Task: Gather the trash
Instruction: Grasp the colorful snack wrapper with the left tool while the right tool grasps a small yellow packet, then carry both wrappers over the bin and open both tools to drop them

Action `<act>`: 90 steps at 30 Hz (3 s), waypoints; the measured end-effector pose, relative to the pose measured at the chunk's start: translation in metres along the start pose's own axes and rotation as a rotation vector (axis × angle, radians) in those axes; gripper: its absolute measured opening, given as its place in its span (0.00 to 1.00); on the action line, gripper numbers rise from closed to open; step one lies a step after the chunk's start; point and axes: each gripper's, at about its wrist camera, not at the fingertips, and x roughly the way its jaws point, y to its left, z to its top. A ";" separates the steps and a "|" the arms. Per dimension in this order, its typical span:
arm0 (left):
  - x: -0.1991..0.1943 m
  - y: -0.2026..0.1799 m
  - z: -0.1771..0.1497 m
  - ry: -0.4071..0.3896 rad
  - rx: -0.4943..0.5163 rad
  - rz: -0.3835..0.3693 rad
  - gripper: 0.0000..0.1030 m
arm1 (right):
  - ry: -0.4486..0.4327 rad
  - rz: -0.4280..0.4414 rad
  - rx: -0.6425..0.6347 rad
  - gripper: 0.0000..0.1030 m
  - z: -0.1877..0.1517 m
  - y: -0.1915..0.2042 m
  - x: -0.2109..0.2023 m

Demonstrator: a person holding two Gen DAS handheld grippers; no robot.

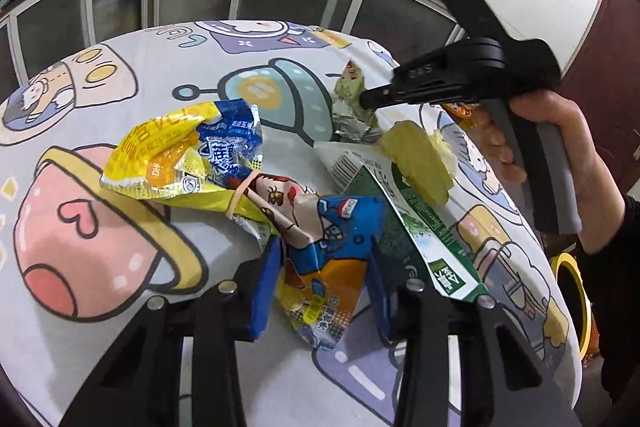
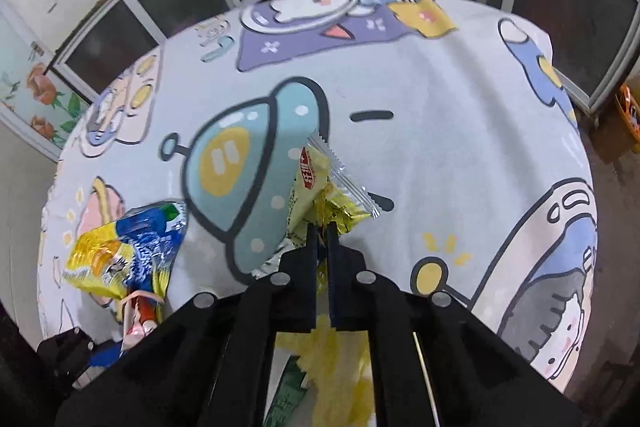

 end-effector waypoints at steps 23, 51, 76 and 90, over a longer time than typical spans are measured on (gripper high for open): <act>-0.134 -0.044 -0.048 -0.131 0.061 0.049 0.37 | -0.137 0.114 0.029 0.04 -0.090 -0.003 -0.141; -0.128 -0.237 -0.093 -0.143 0.287 -0.174 0.38 | -0.278 0.077 0.218 0.04 -0.308 -0.136 -0.273; -0.071 -0.410 -0.115 -0.064 0.541 -0.382 0.38 | -0.401 -0.093 0.539 0.05 -0.453 -0.274 -0.328; -0.042 -0.462 -0.129 -0.028 0.623 -0.431 0.39 | -0.369 -0.142 0.636 0.05 -0.497 -0.314 -0.316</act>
